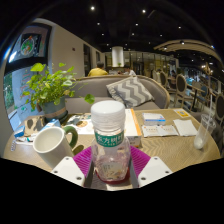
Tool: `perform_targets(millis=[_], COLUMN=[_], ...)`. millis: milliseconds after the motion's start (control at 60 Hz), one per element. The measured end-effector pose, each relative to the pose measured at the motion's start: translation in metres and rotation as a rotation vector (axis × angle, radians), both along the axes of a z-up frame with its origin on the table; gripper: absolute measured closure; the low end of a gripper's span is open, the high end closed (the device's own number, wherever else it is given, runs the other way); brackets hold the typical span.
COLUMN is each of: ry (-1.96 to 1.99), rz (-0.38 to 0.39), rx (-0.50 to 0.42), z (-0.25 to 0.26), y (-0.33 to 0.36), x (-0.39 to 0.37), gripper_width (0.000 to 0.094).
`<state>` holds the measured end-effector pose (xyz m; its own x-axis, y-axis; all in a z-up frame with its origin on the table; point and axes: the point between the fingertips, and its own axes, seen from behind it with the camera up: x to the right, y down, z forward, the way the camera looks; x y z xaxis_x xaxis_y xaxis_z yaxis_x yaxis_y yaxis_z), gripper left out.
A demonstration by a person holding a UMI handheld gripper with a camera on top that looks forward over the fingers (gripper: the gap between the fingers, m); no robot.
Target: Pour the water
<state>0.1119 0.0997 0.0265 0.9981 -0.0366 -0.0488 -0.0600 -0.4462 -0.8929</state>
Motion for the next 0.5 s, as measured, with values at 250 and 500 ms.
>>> perform_targets(millis=[250, 500], ry=[0.024, 0.004], rz=[-0.074, -0.091], rx=[-0.124, -0.194], z=[0.016, 0.113], y=[-0.057, -0.179], x=[0.010, -0.007], gripper_width=[0.0076, 0.0083])
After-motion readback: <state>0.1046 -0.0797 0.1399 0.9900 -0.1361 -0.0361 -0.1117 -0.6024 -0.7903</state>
